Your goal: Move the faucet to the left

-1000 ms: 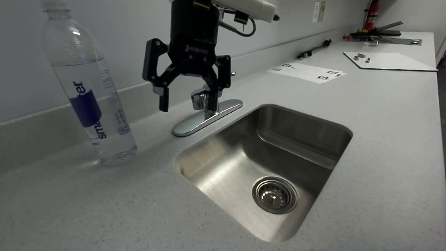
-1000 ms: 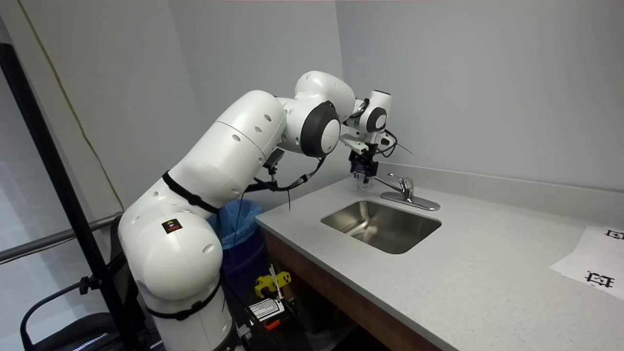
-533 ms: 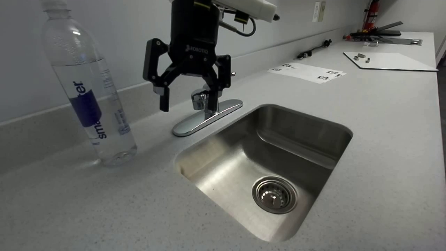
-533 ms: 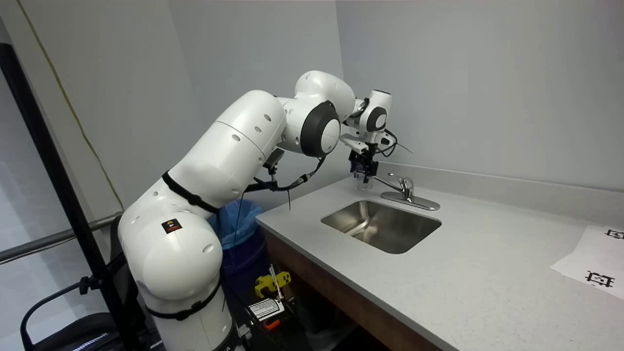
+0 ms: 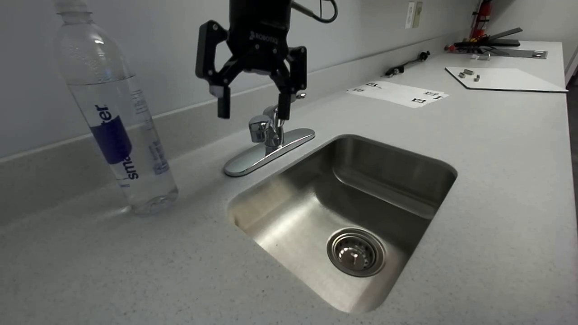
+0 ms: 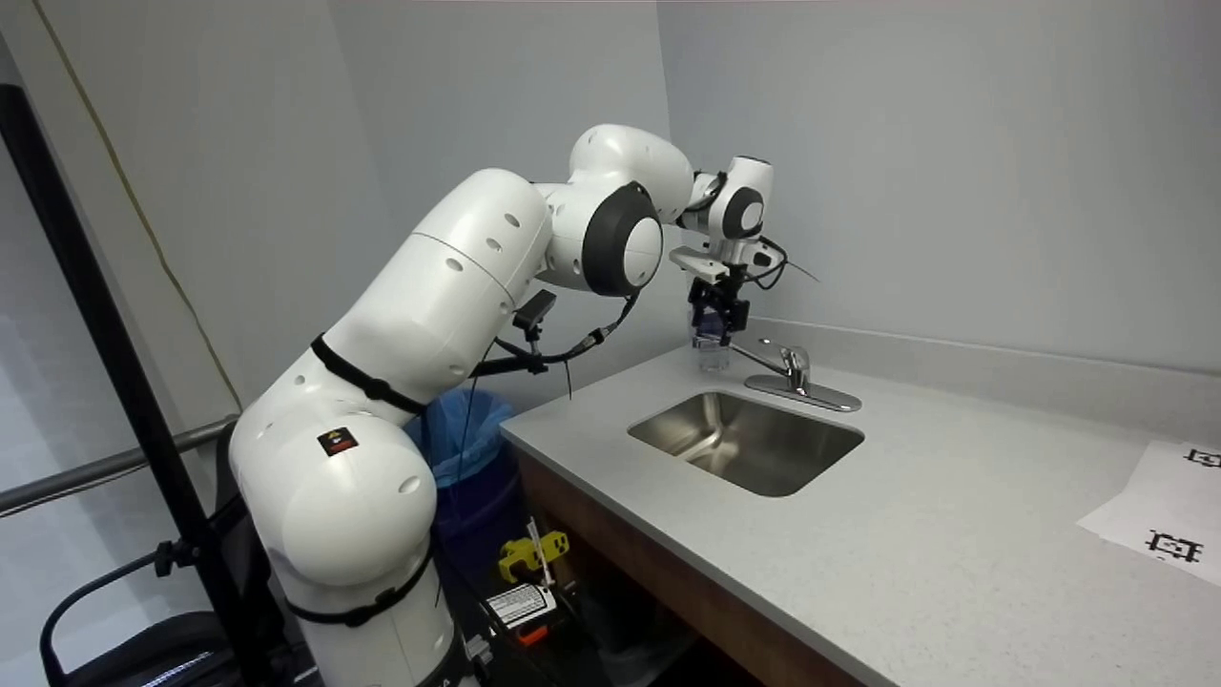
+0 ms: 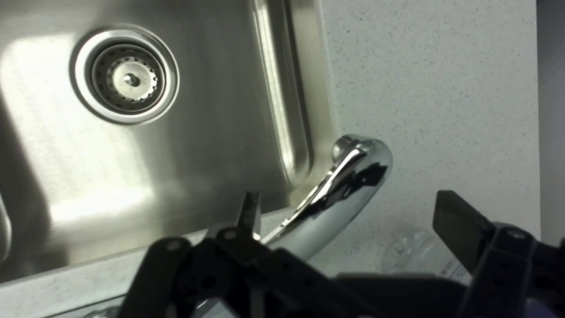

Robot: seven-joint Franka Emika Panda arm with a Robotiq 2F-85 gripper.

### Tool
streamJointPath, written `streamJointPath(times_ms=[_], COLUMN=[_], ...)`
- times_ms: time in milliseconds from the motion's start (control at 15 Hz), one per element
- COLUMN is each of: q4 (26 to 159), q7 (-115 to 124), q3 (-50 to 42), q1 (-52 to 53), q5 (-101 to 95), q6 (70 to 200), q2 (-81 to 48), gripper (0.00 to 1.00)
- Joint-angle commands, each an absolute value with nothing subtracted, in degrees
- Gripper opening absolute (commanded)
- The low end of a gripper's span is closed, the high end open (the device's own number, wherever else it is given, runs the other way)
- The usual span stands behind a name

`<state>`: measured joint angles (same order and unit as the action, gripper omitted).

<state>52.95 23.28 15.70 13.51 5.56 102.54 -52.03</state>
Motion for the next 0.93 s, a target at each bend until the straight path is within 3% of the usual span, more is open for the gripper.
streamJointPath(times_ms=[0, 400, 867], q4=[56.6, 60.8, 75.3], q7=[19.3, 14.7, 10.6], q3=[16.5, 16.4, 15.9], q1=[9.5, 6.5, 4.9], q5=[6.7, 5.8, 4.8], q6=[98.1, 92.0, 91.9], q2=[-46.2, -40.9, -32.1], gripper=[1.0, 1.0, 1.0])
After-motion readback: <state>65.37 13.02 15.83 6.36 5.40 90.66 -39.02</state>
